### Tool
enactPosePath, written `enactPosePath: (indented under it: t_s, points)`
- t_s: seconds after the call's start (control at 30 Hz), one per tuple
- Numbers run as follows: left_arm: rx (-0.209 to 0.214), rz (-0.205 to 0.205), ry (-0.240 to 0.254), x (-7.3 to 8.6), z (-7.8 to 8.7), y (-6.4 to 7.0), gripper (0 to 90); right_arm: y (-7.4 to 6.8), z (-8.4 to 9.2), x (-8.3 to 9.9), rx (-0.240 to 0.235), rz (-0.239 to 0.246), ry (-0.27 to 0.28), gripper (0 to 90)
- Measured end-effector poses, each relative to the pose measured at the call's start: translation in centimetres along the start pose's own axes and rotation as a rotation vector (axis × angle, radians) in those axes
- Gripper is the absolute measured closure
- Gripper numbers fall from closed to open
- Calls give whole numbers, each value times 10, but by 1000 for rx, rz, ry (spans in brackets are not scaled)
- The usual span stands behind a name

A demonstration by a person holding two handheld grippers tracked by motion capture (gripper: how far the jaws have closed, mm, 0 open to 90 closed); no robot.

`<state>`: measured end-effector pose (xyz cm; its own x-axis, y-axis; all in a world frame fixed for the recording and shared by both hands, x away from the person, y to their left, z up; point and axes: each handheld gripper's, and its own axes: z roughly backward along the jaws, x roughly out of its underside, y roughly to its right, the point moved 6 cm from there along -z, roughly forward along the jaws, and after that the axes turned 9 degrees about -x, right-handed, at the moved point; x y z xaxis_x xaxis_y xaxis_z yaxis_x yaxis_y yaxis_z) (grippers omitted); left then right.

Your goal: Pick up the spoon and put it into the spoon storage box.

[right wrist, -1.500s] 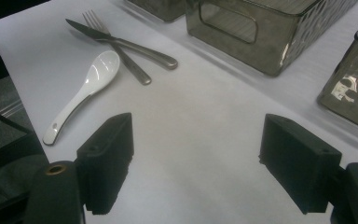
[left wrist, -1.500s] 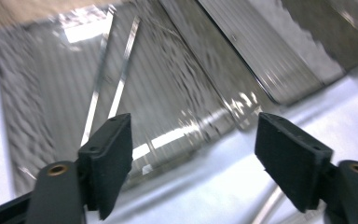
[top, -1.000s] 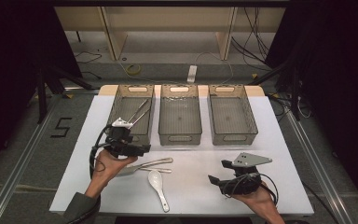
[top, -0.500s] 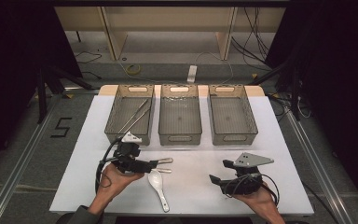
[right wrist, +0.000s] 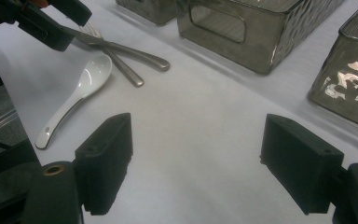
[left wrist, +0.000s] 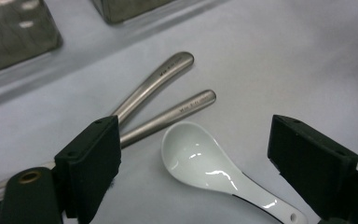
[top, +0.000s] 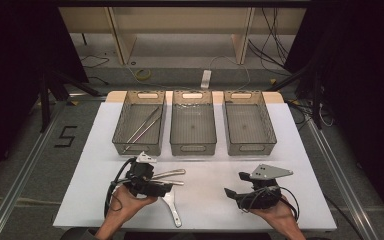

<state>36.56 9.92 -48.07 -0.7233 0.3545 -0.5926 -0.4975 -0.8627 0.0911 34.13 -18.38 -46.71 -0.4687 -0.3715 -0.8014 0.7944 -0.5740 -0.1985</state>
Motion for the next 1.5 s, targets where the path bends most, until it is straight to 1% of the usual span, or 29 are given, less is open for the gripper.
enactPosePath:
  t_s: [0.1, 0.17, 0.2, 0.23, 0.33, 0.4, 0.43, 0.57, 0.67, 0.73, 0.8, 0.87, 0.97, 1.0, 1.03, 1.1, 1.13, 1.2, 1.33, 1.43, 1.5]
  points:
    - [7, 6, -12, 3, -1, 3, 175, 0, 0, 0, 1, 4, 1, 256]
    - [-5, 3, -24, 7, -3, 5, 183, 0, 0, -1, 1, 7, -1, 257]
    - [-15, -6, -36, 9, -3, 6, 185, 0, 0, -1, 1, 9, -1, 256]
    - [-25, -5, -43, 11, -4, 8, 184, -1, 0, -1, 0, 11, -2, 256]
    - [-20, -16, -70, 17, -5, 13, 184, -2, -1, -2, 1, 16, -4, 257]
    - [-23, -16, -84, 21, -7, 16, 190, -2, -1, -1, -1, 19, -9, 257]
    - [-23, -22, -100, 23, -7, 18, 196, -2, -1, -1, -1, 19, -10, 257]
    - [1, -12, -127, 31, -10, 24, 200, -3, -2, -2, 0, 20, -10, 258]
    - [19, -25, -148, 36, -11, 31, 204, -4, -3, -2, 0, 22, -13, 258]
    - [18, -25, -148, 37, -13, 35, 203, -4, -4, -2, -1, 24, -17, 258]
    - [17, -32, -161, 39, -15, 37, 202, -5, -4, -2, -3, 24, -16, 258]
    - [14, -29, -170, 39, -18, 39, 201, -5, -4, -2, -3, 24, -16, 258]
    - [0, -37, -182, 39, -22, 42, 176, -4, -4, -2, -2, 22, -18, 259]
    - [-8, -30, -184, 39, -23, 43, 170, -4, -3, -2, -2, 21, -17, 260]
    - [-9, -37, -190, 39, -24, 43, 162, -4, -3, -2, -1, 21, -18, 260]
    - [-17, -35, -189, 38, -25, 44, 159, -3, -3, -2, 1, 24, -17, 260]
    - [-20, -38, -194, 38, -26, 43, 157, -3, -3, -2, 3, 25, -15, 260]
    - [-36, -39, -188, 37, -26, 42, 158, -4, -2, -2, 3, 25, -12, 260]
    - [-46, -41, -198, 38, -26, 41, 158, -3, -2, -2, 6, 22, -15, 260]
    - [-59, -35, -192, 38, -25, 39, 160, -3, -2, -2, 7, 24, -15, 261]
    - [-79, -43, -201, 39, -28, 38, 162, -3, -2, -2, 7, 22, -16, 262]
